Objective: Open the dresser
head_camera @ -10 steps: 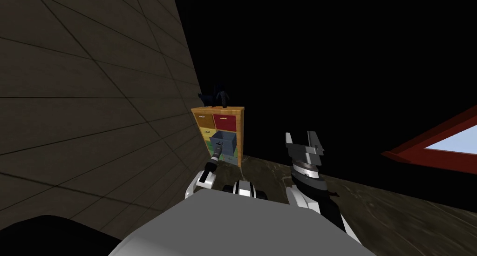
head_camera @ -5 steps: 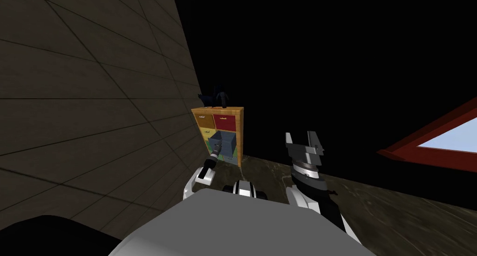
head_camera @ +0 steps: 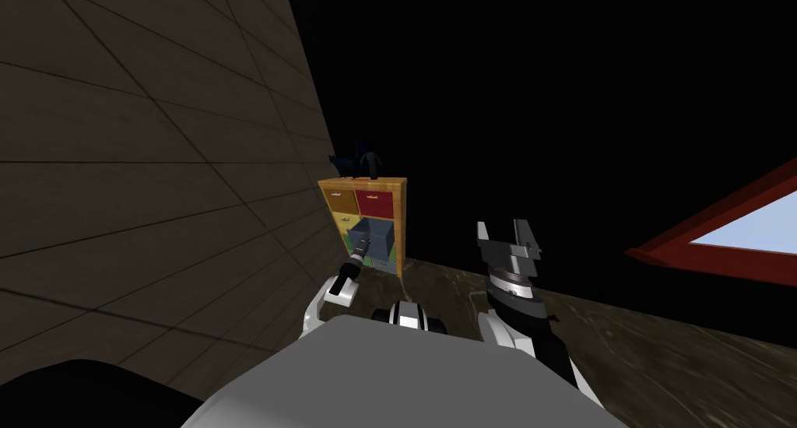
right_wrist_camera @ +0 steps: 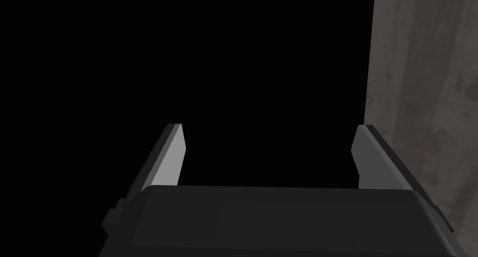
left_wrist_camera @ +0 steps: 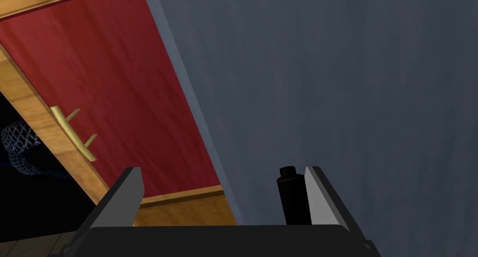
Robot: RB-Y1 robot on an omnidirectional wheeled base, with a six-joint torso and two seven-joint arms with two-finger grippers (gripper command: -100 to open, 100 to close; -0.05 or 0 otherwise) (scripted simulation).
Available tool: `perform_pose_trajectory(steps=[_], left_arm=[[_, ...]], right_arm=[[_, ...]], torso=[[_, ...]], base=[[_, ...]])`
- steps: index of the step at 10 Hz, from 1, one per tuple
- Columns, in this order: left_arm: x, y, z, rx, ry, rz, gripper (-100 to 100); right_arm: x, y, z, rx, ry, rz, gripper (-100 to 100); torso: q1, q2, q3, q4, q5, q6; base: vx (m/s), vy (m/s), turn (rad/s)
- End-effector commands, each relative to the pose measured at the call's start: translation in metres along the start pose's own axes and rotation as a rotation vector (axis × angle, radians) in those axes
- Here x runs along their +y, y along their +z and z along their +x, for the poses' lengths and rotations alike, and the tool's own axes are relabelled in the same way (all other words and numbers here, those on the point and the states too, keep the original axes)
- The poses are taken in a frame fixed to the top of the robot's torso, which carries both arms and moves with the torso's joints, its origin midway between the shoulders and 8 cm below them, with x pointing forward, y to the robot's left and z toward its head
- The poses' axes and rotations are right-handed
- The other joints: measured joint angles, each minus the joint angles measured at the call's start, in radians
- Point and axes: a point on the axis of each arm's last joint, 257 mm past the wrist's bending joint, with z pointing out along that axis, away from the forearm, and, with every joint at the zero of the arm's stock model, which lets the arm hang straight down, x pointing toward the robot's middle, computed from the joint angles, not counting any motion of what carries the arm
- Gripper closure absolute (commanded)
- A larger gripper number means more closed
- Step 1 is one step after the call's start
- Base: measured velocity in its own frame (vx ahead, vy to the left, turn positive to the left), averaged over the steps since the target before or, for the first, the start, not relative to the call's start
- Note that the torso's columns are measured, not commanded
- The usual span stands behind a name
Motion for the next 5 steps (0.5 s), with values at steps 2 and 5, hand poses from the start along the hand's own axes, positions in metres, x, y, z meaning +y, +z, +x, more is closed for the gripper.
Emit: perform_pose_trajectory(steps=[2,5], left_arm=[[0.0037,-0.001,0.0003,0.0,-0.001,-0.009,0],[0.006,-0.0017,0.0003,0.0,-0.001,-0.014,0]], right_arm=[[0.0,0.0,0.0,0.0,0.0,0.0,0],[0.0,0.0,0.0,0.0,0.0,0.0,0]], torso=[[0.001,-0.003,-0.002,-0.002,0.001,0.001],[0.002,-0.005,-0.003,-0.004,0.002,0.001]], base=[[0.0,0.0,0.0],[0.0,0.0,0.0]])
